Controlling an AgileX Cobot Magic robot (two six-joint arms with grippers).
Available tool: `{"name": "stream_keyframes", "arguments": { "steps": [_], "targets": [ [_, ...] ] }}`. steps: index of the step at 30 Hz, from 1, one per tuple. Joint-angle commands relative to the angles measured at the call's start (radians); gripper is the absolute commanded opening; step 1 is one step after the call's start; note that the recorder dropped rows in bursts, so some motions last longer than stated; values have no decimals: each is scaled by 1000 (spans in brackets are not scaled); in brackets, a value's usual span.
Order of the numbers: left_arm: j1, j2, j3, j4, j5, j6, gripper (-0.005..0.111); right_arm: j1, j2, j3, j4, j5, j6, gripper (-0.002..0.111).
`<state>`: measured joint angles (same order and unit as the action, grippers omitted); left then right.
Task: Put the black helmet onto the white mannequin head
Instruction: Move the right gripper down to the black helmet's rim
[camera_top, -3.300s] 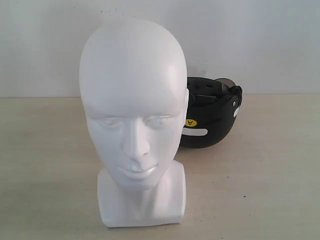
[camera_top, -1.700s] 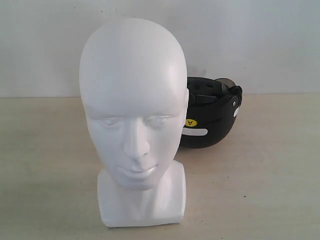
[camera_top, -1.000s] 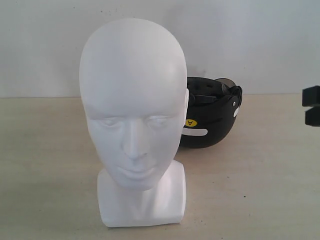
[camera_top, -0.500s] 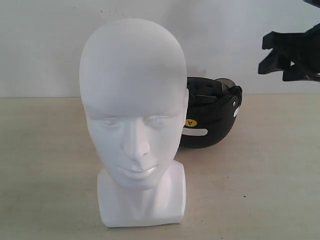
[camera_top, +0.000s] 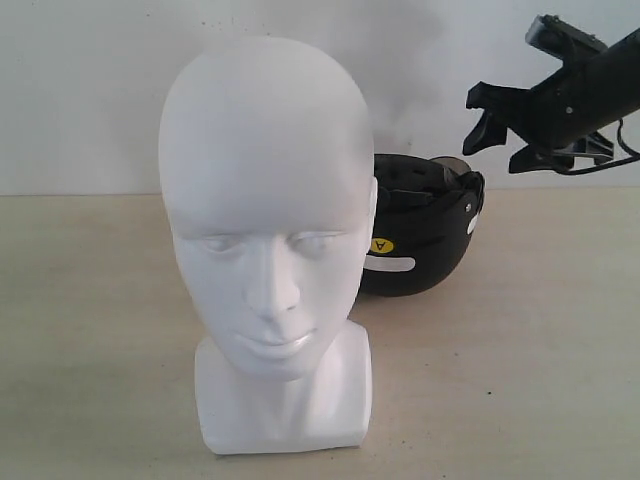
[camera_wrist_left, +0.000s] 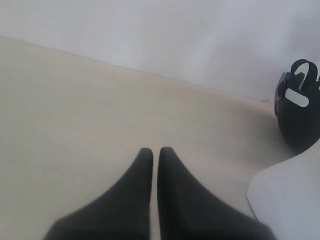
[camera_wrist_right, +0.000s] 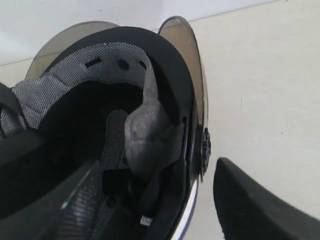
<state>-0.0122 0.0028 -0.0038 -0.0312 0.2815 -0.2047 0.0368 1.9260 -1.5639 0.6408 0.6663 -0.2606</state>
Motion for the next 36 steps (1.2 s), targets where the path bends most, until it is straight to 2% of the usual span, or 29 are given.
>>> {"name": "stream_keyframes", "arguments": {
  "steps": [1,17,18,19,20,22,23,31,36],
  "targets": [
    [-9,-3,4,-2,-3,4,4,12,68,-81,6,12,4,62],
    [-9,-3,4,-2,-3,4,4,21,213,-131,-5,-24,19,61],
    [-9,-3,4,-2,-3,4,4,21,215,-131,-5,-26,19,58],
    [-9,-3,4,-2,-3,4,4,21,215,-131,-9,-26,19,45],
    [-9,-3,4,-2,-3,4,4,21,215,-131,-20,-24,19,37],
    [-9,-3,4,-2,-3,4,4,21,215,-131,-35,-1,19,7],
    [-9,-3,4,-2,-3,4,4,21,215,-131,-43,5,19,0],
    [-9,-3,4,-2,-3,4,4,21,148,-131,-315,105,167,0],
    [-9,-3,4,-2,-3,4,4,-6,117,-131,-320,212,178,0]
  ]
}}
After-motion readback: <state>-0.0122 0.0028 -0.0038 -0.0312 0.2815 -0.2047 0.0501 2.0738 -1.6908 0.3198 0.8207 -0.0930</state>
